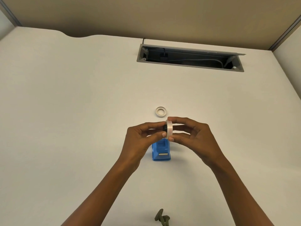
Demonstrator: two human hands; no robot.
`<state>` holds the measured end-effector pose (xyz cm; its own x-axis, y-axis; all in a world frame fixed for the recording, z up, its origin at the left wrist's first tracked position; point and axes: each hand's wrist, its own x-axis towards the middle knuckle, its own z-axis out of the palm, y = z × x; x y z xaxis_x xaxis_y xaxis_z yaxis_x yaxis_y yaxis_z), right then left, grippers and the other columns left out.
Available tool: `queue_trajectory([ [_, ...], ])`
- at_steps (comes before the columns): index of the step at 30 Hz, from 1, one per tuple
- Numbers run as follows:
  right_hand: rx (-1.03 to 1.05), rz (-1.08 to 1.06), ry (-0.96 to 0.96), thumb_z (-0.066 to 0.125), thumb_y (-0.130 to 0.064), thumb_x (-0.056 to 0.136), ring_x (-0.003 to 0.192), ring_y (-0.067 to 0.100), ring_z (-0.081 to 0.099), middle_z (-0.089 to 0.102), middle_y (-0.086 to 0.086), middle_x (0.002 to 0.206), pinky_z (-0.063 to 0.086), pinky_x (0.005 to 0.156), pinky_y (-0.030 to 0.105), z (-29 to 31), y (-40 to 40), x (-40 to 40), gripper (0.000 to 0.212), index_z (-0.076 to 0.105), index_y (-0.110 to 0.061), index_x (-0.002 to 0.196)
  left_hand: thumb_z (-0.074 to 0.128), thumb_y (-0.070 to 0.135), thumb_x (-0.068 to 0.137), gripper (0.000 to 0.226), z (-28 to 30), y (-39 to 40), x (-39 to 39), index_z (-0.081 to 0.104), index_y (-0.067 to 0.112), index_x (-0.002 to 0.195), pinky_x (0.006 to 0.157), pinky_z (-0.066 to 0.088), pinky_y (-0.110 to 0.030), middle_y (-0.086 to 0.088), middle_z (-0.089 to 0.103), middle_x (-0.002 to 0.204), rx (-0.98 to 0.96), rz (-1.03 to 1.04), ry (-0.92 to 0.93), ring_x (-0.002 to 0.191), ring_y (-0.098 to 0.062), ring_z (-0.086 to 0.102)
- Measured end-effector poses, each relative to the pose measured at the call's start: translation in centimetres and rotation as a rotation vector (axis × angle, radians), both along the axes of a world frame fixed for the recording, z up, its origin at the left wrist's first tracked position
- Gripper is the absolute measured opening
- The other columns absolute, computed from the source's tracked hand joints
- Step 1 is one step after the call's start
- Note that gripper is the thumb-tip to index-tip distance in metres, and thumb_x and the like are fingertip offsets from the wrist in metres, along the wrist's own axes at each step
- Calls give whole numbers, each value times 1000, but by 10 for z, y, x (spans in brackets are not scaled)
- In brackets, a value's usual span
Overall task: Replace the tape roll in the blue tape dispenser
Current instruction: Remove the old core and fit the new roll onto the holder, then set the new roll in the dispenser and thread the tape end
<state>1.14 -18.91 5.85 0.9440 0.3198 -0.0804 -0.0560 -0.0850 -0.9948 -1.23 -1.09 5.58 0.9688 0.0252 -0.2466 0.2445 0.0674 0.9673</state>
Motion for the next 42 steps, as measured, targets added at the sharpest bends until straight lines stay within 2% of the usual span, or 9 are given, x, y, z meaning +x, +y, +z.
queue_trajectory([
  [5,-50,22,8,82,-4,64,99,15,70,72,3,110,57,86,30,-4,4,3,47,69,-18,108,76,13,72,25,-9,4,1,74,28,91,77,53,-14,14,76,89,75,-8,-21,89,-5,70],
  [11,-367,-25,-160,87,-26,59,107,0,54,66,-16,107,39,78,3,-16,5,5,48,70,-34,103,75,10,72,28,-19,9,-1,74,25,95,81,54,-16,7,77,93,179,-15,-58,88,-4,70],
  [19,-453,-38,-180,82,-30,67,109,-3,48,56,-36,107,32,77,-4,-31,6,3,46,62,-45,106,75,13,75,39,-33,11,-5,63,34,105,70,49,-7,13,62,107,361,43,-156,94,0,62],
  [23,-455,-28,-218,81,-29,69,110,-8,45,61,-22,117,30,80,-4,-34,6,5,45,65,-33,111,75,15,75,35,-39,16,-6,65,32,103,69,49,-5,9,65,104,362,65,-105,92,-1,63],
  [28,-477,-5,-185,79,-26,71,114,4,48,59,-9,125,34,82,0,-40,9,8,48,64,-24,116,74,17,75,30,-43,18,-5,66,30,102,67,48,-4,7,66,102,367,75,-95,88,1,64],
  [30,-478,-8,-178,79,-26,72,115,6,49,58,-8,126,34,83,4,-41,10,9,47,64,-25,117,74,17,76,30,-44,18,-5,66,31,101,67,48,-3,7,66,103,365,74,-92,89,-1,64],
  [34,-507,21,-171,78,-27,72,112,5,49,57,-10,124,31,79,-5,-43,11,12,47,64,-27,117,74,19,76,30,-45,18,-4,64,33,101,67,48,-3,8,65,103,361,62,-90,88,-2,64],
  [38,-497,37,-133,76,-29,74,111,5,50,57,-10,124,34,76,-5,-47,12,12,47,63,-29,119,73,21,77,35,-41,17,-1,60,43,100,69,48,-3,11,61,109,341,11,-116,96,-5,62],
  [42,-492,48,-122,74,-33,76,110,5,53,56,-13,122,41,72,3,-48,11,13,47,59,-33,121,71,24,79,32,-36,14,4,59,41,103,72,47,-3,11,55,110,382,-71,-199,100,0,57],
])
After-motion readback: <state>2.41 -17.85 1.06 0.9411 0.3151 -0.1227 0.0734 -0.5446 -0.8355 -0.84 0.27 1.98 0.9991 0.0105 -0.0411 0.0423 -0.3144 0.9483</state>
